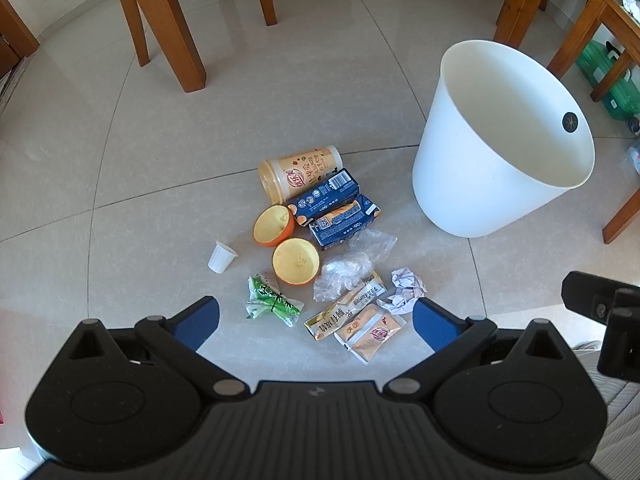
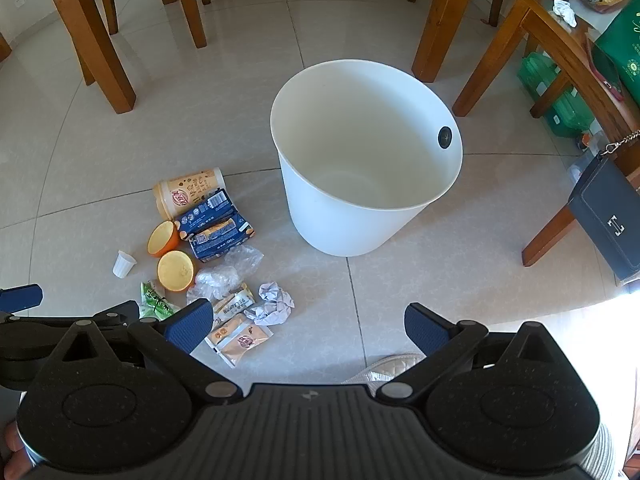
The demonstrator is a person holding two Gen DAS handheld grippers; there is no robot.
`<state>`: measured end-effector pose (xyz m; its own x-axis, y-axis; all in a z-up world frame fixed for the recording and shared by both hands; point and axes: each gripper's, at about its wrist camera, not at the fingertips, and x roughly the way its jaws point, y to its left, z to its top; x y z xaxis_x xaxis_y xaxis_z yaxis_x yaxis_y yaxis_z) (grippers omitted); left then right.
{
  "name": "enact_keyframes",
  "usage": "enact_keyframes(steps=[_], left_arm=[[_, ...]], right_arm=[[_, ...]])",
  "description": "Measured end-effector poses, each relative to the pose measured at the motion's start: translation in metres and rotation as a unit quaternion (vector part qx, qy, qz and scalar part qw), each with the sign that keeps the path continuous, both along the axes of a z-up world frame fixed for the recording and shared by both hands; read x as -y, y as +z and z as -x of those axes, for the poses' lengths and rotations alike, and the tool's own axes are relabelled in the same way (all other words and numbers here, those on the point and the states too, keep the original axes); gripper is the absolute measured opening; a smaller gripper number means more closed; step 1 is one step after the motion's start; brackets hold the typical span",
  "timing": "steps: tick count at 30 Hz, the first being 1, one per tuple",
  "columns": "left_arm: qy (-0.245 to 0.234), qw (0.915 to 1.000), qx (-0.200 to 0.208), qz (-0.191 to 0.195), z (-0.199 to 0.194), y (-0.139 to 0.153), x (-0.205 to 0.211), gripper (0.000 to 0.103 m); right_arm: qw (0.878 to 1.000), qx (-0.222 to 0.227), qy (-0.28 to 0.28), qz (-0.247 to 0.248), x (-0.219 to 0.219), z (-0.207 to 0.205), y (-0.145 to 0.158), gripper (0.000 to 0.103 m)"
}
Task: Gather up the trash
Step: 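Move the right tool toward the rim of the white bin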
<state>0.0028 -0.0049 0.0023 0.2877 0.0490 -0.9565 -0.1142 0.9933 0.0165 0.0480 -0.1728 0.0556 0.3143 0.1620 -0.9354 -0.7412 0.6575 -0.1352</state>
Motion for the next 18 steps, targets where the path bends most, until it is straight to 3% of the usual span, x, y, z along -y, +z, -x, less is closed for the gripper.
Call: enact_keyframes(steps=[18], left_arm=[[0.022, 0.9997, 0.007, 0.003, 0.0005, 0.0026, -0.0012, 0.102]], right_arm=[[1.000, 0.002, 0.002, -0.003, -0.0019, 0.0001, 0.0016, 0.103]])
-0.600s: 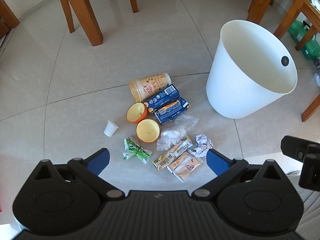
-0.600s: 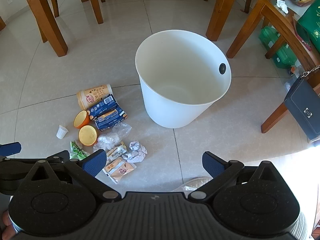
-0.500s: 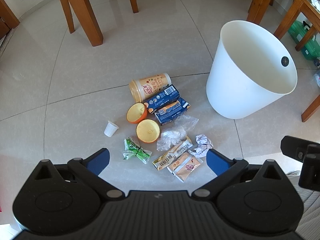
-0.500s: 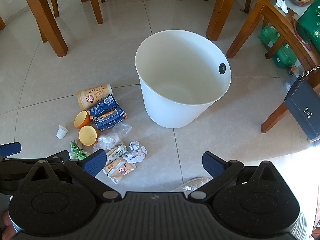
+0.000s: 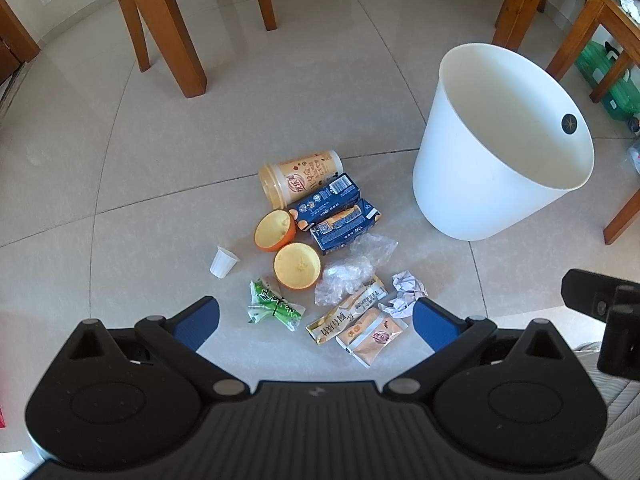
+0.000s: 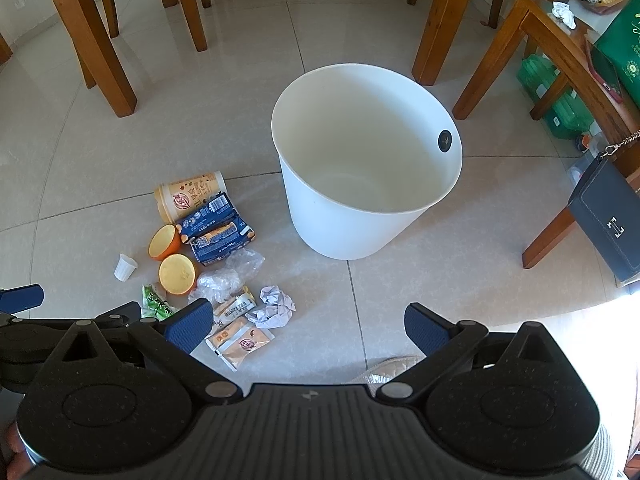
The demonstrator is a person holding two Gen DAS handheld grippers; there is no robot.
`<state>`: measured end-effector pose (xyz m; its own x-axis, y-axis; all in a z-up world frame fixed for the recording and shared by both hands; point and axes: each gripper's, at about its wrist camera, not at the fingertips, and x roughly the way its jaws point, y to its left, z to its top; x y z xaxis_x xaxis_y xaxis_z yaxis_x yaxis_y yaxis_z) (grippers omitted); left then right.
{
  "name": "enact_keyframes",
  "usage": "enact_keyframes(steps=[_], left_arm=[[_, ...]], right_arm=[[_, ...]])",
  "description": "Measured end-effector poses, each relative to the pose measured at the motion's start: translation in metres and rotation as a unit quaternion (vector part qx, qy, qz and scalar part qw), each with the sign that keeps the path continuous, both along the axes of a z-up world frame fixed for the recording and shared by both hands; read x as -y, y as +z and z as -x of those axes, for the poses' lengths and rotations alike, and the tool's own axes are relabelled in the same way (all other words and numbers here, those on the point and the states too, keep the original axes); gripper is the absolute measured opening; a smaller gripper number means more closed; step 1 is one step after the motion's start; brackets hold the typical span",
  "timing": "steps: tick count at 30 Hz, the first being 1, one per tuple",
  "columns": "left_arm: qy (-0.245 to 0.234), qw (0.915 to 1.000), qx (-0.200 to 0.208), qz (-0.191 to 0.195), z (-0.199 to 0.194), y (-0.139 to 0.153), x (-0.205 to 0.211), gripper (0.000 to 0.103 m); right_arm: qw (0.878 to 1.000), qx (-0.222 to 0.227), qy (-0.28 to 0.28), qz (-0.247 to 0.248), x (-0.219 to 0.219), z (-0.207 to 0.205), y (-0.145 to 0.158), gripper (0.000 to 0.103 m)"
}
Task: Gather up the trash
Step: 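Move the right tool toward the rim of the white bin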
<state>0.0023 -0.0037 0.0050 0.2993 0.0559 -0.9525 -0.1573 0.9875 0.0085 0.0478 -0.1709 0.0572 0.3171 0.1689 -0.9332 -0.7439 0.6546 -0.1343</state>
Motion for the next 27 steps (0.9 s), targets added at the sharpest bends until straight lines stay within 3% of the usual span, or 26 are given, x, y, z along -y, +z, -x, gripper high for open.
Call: enact_keyframes(steps=[27], left_arm=[[0.028, 0.9994, 0.022, 0.002, -0.013, 0.008, 0.007, 0.102]], right_arm=[[1.000, 0.008, 0.003, -0.004, -0.006, -0.011, 0.000, 0.103]])
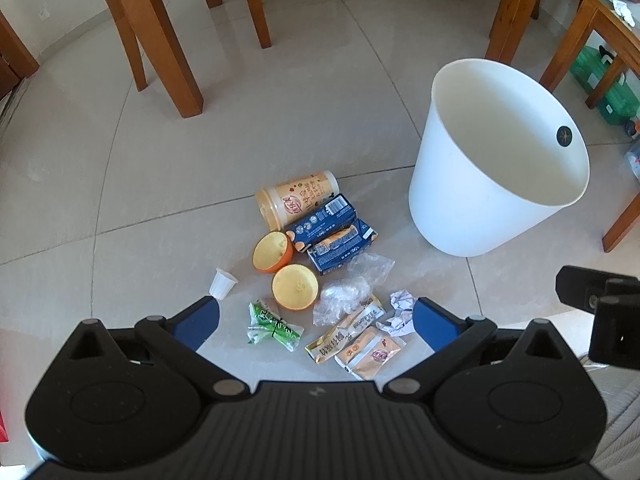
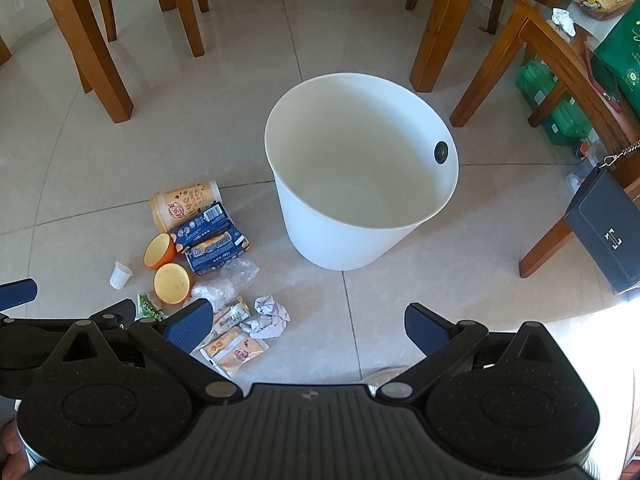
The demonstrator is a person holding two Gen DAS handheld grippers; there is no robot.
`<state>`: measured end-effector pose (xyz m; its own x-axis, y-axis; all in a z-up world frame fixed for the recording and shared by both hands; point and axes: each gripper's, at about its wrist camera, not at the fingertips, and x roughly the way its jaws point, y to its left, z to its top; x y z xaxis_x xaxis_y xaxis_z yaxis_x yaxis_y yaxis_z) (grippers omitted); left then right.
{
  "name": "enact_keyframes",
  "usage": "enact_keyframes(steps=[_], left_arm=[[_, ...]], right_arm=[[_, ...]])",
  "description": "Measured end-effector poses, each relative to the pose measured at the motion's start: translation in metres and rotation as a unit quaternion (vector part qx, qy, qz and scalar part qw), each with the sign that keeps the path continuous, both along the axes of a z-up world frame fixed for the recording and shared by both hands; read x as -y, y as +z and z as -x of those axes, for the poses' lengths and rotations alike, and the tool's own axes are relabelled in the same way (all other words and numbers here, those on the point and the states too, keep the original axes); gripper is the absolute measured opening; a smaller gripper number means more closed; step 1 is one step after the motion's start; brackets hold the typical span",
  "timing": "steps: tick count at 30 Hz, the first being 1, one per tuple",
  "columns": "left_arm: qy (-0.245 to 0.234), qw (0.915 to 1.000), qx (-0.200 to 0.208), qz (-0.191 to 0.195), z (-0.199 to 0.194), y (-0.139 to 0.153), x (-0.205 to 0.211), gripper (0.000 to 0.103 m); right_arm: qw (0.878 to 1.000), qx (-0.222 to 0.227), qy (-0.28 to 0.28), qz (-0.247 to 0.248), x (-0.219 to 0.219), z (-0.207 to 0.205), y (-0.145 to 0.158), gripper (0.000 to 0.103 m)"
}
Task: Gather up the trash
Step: 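Move the right tool toward the rim of the white bin, then grasp the white bin rim with the right tool and lift it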
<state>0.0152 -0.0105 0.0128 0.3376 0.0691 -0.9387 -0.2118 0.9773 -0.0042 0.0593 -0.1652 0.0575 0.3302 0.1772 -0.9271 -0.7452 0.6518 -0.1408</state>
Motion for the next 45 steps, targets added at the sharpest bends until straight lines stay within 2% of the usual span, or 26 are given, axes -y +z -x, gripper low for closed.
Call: enact_keyframes(steps=[12, 25, 32, 38, 41, 45], left_arm=[[-0.016, 0.9995, 0.027, 0.004, -0.026, -0.013, 0.009, 0.102], [-0.016, 0.9987, 0.040, 0.027, -0.058, -0.042, 0.023, 0.102], [-0.020, 0.9977, 0.060, 0.021, -0.066, -0.059, 0.027, 0.102], [-0.027, 0.9982, 0.051, 0.018, -0.066, -0.079, 0.032, 0.102], [-0.031, 0.9981, 0.053, 0.013, -0.066, -0.086, 0.034, 0.102], [-0.041, 0.9972, 0.062, 0.009, -0.066, -0.096, 0.038, 0.102]], right_arm=[[1.000, -0.002, -0.008, -0.018, -0.009, -0.029, -0.006, 0.103], [1.000, 0.012, 0.009, 0.004, -0.025, -0.075, -0.026, 0.103], [0.999, 0.030, 0.004, -0.025, -0.024, -0.131, -0.033, 0.103], [0.997, 0.056, 0.002, -0.050, -0.020, -0.188, -0.047, 0.103], [0.997, 0.064, -0.006, -0.044, -0.017, -0.208, -0.059, 0.103], [0.996, 0.072, -0.045, -0.038, -0.010, -0.236, -0.076, 0.103]])
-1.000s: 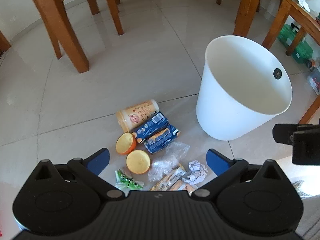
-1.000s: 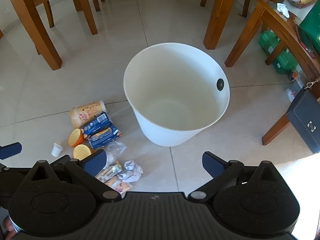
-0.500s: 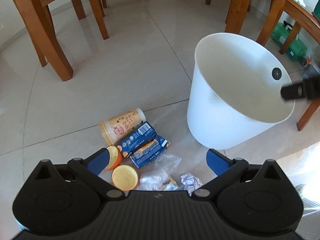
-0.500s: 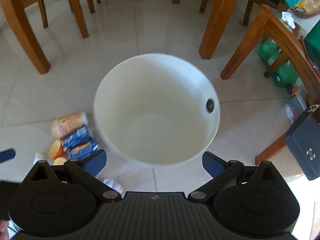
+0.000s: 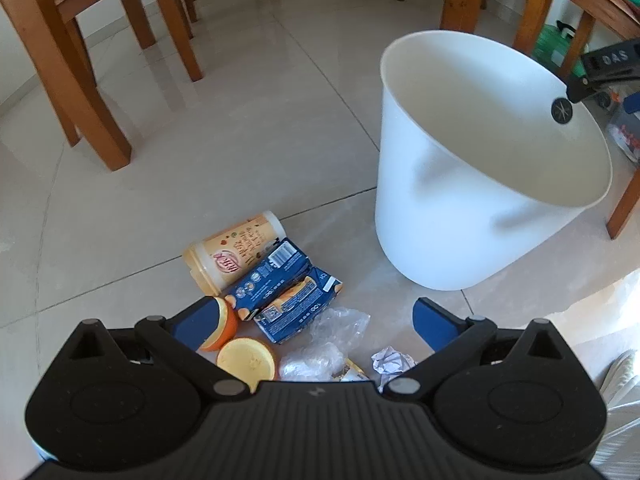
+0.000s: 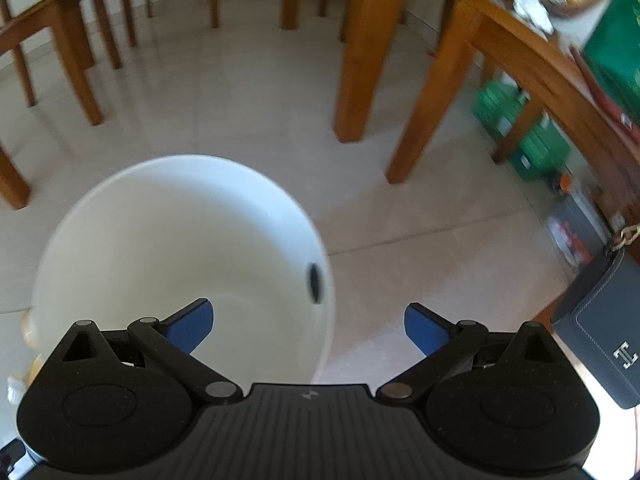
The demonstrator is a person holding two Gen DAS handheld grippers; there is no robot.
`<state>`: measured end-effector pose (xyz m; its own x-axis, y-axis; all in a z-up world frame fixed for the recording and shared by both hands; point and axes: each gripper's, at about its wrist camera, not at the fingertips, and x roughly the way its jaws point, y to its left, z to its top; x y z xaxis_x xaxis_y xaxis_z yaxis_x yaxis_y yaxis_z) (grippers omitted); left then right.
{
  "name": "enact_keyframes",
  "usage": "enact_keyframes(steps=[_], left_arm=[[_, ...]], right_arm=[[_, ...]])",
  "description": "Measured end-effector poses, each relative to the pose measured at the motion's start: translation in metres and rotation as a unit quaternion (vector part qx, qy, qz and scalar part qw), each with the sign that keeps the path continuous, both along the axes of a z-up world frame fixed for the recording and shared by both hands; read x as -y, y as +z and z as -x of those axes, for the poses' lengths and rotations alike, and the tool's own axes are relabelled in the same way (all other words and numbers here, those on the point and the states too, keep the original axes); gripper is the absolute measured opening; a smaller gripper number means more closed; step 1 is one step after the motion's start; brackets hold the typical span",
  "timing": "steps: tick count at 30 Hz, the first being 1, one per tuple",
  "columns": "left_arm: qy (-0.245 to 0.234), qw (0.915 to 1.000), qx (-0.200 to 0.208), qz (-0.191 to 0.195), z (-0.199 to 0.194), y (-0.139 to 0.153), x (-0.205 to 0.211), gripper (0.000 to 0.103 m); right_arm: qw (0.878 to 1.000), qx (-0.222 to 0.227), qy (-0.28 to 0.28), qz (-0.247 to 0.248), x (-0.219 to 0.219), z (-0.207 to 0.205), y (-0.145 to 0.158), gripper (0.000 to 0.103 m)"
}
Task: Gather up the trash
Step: 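Grasp the white bin rim with the right tool and lift it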
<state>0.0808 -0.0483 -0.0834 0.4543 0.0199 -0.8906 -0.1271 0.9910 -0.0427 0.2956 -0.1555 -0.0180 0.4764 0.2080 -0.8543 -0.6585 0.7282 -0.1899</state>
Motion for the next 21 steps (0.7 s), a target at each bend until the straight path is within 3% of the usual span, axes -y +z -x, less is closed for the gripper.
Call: enact_keyframes(steps=[3, 8, 11, 13, 16, 21], left_arm=[[-0.010, 0.9999, 0.002, 0.007, 0.002, -0.011, 0.004, 0.102], [-0.003, 0.9996, 0.000, 0.029, 0.010, -0.035, 0.009, 0.102], [-0.003, 0.9993, 0.009, 0.037, 0.018, -0.049, 0.008, 0.102], [-0.005, 0.9989, 0.022, 0.040, 0.025, -0.059, 0.006, 0.102], [-0.014, 0.9975, 0.032, 0.062, 0.039, -0.076, 0.003, 0.102], [-0.064, 0.9959, -0.007, 0.065, 0.061, -0.112, 0.014, 0.099]], right_arm=[[0.999, -0.020, -0.021, -0.013, 0.006, -0.021, -0.011, 0.101], [0.997, -0.052, -0.041, -0.034, 0.005, -0.049, -0.027, 0.074], [0.998, -0.056, -0.031, -0.021, -0.002, -0.054, -0.038, 0.049], [0.998, -0.054, -0.027, -0.007, -0.006, -0.053, -0.044, 0.026], [0.998, -0.056, -0.024, -0.007, -0.010, -0.050, -0.045, 0.015], [0.999, -0.031, -0.008, 0.012, -0.015, -0.039, -0.045, 0.016]])
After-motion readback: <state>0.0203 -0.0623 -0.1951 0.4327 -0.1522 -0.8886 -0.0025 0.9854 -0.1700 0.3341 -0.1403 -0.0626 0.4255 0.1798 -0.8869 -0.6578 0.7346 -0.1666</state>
